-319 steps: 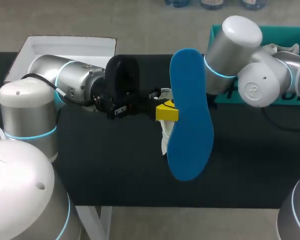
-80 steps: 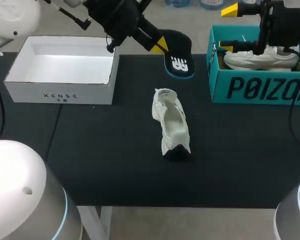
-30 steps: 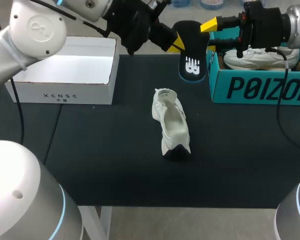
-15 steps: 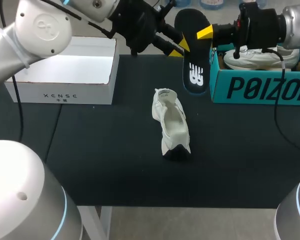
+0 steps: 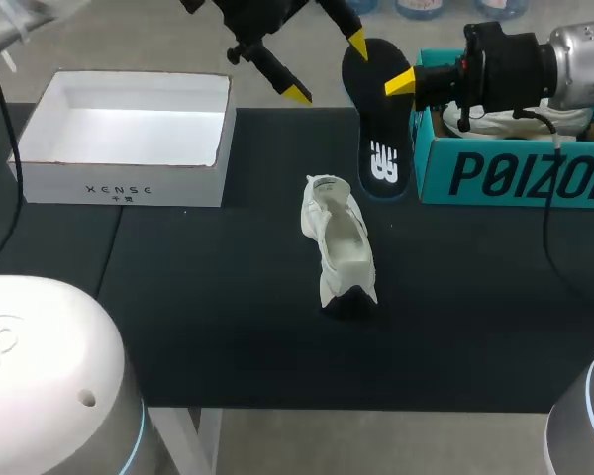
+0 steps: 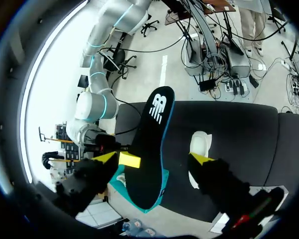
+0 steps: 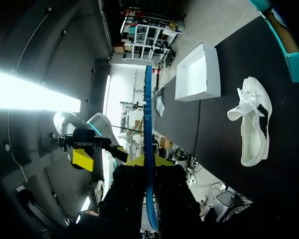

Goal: Take the shoe out of the shoebox, open the shoe tongue, remove and reinsert the insole, then place the shoe into the shoebox

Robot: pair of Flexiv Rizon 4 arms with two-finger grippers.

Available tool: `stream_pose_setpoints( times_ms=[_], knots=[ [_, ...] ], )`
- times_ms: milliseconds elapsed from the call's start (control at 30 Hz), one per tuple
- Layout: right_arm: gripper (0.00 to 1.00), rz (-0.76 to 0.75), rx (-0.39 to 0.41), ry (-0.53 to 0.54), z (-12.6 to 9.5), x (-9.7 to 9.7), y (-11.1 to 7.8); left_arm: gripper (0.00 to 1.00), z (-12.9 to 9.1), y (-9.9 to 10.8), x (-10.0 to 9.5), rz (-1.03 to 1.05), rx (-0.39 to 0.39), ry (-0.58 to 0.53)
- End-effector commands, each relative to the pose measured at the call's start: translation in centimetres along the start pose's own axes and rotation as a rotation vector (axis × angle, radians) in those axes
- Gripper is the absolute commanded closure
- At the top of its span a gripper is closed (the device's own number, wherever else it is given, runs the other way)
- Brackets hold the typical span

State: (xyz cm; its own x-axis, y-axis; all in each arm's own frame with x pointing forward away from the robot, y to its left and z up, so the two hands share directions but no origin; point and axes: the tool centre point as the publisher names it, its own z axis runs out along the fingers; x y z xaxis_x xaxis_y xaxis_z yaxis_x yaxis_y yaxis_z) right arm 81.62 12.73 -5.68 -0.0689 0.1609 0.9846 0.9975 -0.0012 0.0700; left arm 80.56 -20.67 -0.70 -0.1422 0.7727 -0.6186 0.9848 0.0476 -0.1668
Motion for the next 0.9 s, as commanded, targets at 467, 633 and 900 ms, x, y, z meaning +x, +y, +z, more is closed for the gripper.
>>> stream_pose_setpoints(
  times_ms=[467, 633, 900],
  knots=[
    [1.00, 0.028, 0.041, -0.031, 1.7, -0.6, 0.7, 0.00, -1.7, 2.6, -2.9, 0.051, -0.163, 0.580],
    [1.00, 0.026, 0.044, -0.027, 2.1, -0.1, 0.6, 0.00, -1.6, 3.1, -3.3, 0.035, -0.155, 0.581],
    [1.00, 0.026, 0.054, -0.021, 2.5, -0.1, 0.2, 0.00, -2.3, 3.5, -4.1, 0.025, -0.215, 0.591]
  ],
)
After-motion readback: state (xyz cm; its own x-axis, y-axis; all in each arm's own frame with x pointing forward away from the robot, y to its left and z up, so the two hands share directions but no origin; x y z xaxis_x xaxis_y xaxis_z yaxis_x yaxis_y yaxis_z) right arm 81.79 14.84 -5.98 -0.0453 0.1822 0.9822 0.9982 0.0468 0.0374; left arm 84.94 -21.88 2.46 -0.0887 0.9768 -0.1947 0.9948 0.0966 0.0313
